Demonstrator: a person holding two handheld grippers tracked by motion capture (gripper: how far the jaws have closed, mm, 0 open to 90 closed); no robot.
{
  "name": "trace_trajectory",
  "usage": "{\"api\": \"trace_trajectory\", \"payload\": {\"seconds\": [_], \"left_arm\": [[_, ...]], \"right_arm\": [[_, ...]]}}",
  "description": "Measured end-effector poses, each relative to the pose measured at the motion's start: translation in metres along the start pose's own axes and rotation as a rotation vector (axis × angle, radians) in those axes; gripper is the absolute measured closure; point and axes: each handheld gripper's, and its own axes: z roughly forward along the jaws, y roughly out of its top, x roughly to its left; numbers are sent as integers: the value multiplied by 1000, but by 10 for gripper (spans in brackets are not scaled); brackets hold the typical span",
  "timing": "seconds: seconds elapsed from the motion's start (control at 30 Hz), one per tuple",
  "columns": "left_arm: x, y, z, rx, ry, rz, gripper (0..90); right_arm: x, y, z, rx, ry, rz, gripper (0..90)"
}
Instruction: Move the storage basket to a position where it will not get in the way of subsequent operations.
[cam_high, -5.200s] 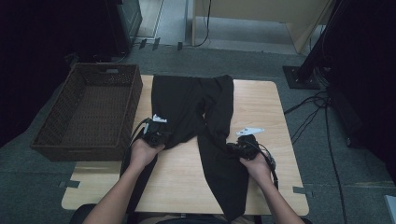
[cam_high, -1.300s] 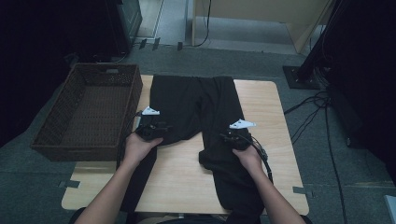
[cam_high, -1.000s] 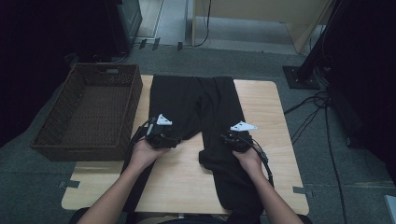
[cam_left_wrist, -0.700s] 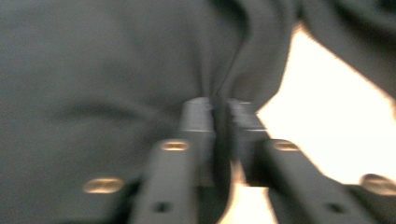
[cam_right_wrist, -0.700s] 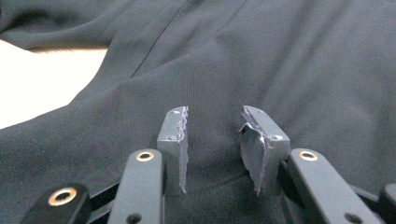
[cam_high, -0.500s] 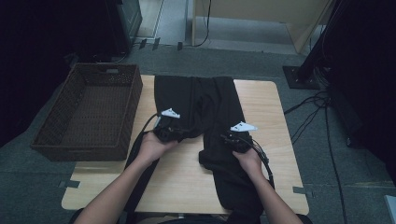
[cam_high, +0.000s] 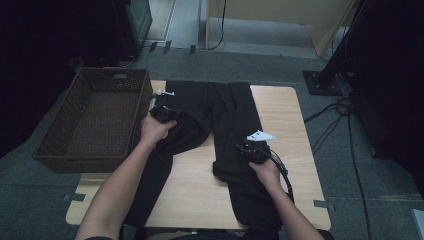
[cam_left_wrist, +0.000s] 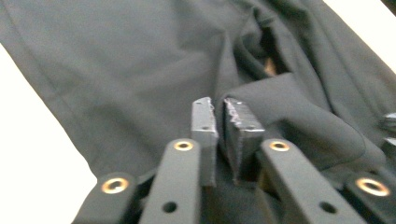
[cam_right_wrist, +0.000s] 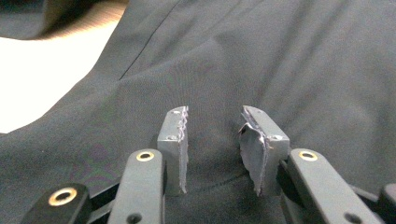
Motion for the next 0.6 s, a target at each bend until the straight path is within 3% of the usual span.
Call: {"api": "trace_trajectory", "payload": {"seconds": [0.13, 0.23, 0.33, 0.5, 0.57, 0.6], "left_arm": [[-16, -2, -21, -74, 5, 48, 572], [-35, -8, -42, -103, -32, 92, 560], [-51, -24, -53, -67, -81, 130, 610], [-75, -55, -47, 9, -161, 185, 682], [-81, -67, -38, 26, -144, 216, 665], [-82, -71, -32, 27, -112, 232, 628]], "right_arm": [[0, 0, 0, 0, 0, 0, 625], [0, 0, 0, 0, -1, 0, 626], [0, 0, 0, 0, -1, 4, 628], [0, 0, 0, 0, -1, 4, 628], [0, 0, 0, 0, -1, 4, 628], [0, 0, 0, 0, -1, 5, 628]]}}
